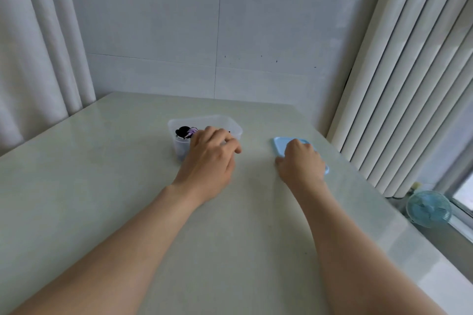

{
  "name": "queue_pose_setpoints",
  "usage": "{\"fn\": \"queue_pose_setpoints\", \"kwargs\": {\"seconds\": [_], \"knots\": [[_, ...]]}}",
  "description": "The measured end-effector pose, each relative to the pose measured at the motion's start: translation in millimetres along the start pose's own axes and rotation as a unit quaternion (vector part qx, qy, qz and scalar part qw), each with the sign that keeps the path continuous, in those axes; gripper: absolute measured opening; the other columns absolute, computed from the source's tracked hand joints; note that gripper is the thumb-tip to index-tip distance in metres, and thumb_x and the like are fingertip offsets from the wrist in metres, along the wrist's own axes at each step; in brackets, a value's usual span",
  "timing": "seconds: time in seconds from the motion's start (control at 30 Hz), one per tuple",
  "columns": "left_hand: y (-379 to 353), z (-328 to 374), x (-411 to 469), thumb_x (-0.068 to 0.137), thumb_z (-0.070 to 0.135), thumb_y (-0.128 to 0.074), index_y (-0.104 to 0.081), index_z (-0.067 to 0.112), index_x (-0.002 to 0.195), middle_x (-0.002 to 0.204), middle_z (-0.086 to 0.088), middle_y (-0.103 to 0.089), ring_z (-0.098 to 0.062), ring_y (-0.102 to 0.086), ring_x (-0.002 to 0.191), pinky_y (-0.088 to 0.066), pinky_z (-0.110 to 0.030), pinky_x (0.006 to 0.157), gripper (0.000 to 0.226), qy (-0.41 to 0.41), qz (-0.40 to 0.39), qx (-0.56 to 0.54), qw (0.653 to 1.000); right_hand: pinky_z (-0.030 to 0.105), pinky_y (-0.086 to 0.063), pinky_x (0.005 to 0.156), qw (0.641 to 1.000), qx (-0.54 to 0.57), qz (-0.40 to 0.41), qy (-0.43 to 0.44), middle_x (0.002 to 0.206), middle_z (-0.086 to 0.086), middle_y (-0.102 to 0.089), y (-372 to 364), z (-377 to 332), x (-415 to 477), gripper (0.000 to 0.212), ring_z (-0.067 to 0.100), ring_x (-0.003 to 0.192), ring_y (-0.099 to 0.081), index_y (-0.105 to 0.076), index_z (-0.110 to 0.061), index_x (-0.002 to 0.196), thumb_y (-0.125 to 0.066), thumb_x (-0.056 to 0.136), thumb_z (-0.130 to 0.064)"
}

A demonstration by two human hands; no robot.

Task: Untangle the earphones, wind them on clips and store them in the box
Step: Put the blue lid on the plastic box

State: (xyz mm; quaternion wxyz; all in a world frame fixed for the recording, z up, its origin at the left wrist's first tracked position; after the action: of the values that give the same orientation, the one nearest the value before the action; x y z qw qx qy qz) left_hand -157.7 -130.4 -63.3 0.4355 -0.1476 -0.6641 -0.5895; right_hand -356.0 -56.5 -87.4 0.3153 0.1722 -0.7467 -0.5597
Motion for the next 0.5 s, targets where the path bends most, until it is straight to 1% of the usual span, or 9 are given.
{"fn": "queue_pose_setpoints", "kwargs": {"seconds": [0.03, 0.1, 0.2, 0.27, 0.3, 0.33, 0.37, 0.43, 0.5], "knots": [[6.0, -5.6, 0.9, 0.088, 0.012, -0.052, -0.071, 0.019, 0.100, 0.104, 0.000, -0.066, -0.032, -0.057, 0.102, -0.042, -0.045, 0.089, 0.024, 0.018, 0.015, 0.012, 1.000, 0.035, -0.040, 0.077, 0.999, -0.020, -0.002, 0.030, 0.120, 0.014, -0.065, 3.1, -9.6, -4.0, 0.016, 0.036, 0.114, -0.062, -0.059, -0.011, 0.114, -0.060, 0.098, -0.012], [17.4, -21.5, 1.0, 0.086, 0.009, -0.056, -0.070, 0.018, 0.109, 0.108, -0.004, -0.065, -0.035, -0.055, 0.104, -0.044, -0.045, 0.088, 0.028, 0.066, 0.044, 0.044, 0.996, 0.034, -0.040, 0.074, 0.994, -0.069, -0.003, 0.090, 0.117, 0.013, -0.065, 6.9, -30.7, -11.8, 0.021, 0.034, 0.109, -0.065, -0.058, -0.012, 0.109, -0.057, 0.093, 0.002], [21.3, -52.3, -8.2, 0.086, 0.008, -0.066, -0.069, 0.018, 0.118, 0.126, -0.009, -0.059, -0.040, -0.049, 0.115, -0.040, -0.050, 0.094, 0.033, 0.163, 0.044, 0.089, 0.982, 0.036, -0.042, 0.073, 0.984, -0.104, 0.004, 0.145, 0.114, 0.013, -0.066, 11.1, -51.4, -23.0, 0.025, 0.033, 0.106, -0.068, -0.059, -0.010, 0.106, -0.054, 0.091, 0.009], [17.7, -69.6, -17.0, 0.092, 0.013, -0.069, -0.072, 0.018, 0.109, 0.131, -0.011, -0.055, -0.043, -0.045, 0.117, -0.043, -0.055, 0.094, 0.018, 0.203, 0.029, 0.094, 0.974, 0.035, -0.042, 0.070, 0.984, -0.101, 0.034, 0.142, 0.109, 0.011, -0.067, 22.3, -54.8, -26.6, 0.024, 0.032, 0.100, -0.069, -0.056, -0.013, 0.097, -0.055, 0.090, 0.011], [15.0, -74.6, -19.7, 0.095, 0.014, -0.068, -0.073, 0.016, 0.104, 0.129, -0.012, -0.055, -0.043, -0.045, 0.116, -0.044, -0.054, 0.094, 0.010, 0.206, 0.027, 0.085, 0.975, 0.035, -0.041, 0.068, 0.985, -0.094, 0.058, 0.131, 0.104, 0.010, -0.067, 30.6, -54.2, -26.6, 0.025, 0.032, 0.094, -0.068, -0.054, -0.012, 0.094, -0.056, 0.090, 0.012], [11.9, -77.6, -21.0, 0.098, 0.014, -0.066, -0.074, 0.015, 0.100, 0.124, -0.012, -0.055, -0.043, -0.045, 0.113, -0.044, -0.050, 0.095, 0.008, 0.199, 0.024, 0.065, 0.977, 0.035, -0.040, 0.066, 0.986, -0.079, 0.083, 0.121, 0.099, 0.010, -0.066, 38.6, -53.8, -26.7, 0.024, 0.031, 0.088, -0.067, -0.051, -0.011, 0.093, -0.056, 0.090, 0.013], [9.1, -80.1, -21.3, 0.099, 0.010, -0.064, -0.073, 0.013, 0.098, 0.118, -0.011, -0.056, -0.043, -0.046, 0.111, -0.040, -0.039, 0.097, 0.009, 0.190, 0.021, 0.045, 0.981, 0.035, -0.040, 0.064, 0.986, -0.054, 0.108, 0.111, 0.092, 0.011, -0.063, 46.4, -53.9, -26.8, 0.022, 0.032, 0.083, -0.065, -0.050, -0.009, 0.093, -0.056, 0.091, 0.013], [6.4, -84.8, -21.4, 0.098, 0.001, -0.062, -0.070, 0.011, 0.096, 0.110, -0.010, -0.056, -0.042, -0.049, 0.110, -0.025, -0.023, 0.097, 0.013, 0.181, 0.019, 0.020, 0.983, 0.037, -0.039, 0.061, 0.986, 0.001, 0.141, 0.084, 0.080, 0.010, -0.054, 55.5, -52.3, -27.2, 0.016, 0.036, 0.077, -0.064, -0.051, -0.005, 0.098, -0.052, 0.094, 0.011], [7.3, -87.5, -21.1, 0.096, -0.001, -0.057, -0.067, 0.010, 0.094, 0.107, -0.011, -0.057, -0.043, -0.052, 0.112, -0.020, -0.021, 0.097, 0.015, 0.177, 0.019, 0.008, 0.984, 0.037, -0.037, 0.059, 0.985, 0.031, 0.157, 0.069, 0.071, 0.008, -0.045, 58.4, -52.0, -28.0, 0.015, 0.036, 0.070, -0.055, -0.048, -0.006, 0.097, -0.049, 0.096, 0.009]]}}
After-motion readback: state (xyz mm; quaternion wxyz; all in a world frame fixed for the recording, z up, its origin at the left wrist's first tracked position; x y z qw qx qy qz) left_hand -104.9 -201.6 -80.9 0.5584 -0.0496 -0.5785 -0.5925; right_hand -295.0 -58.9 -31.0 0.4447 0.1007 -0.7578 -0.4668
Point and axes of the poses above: each hand's wrist, its own x-axis towards the middle knuckle, its own y-axis out of the back of the hand, z = x × y, the point moved 10 cm from there along x, towards the middle knuckle
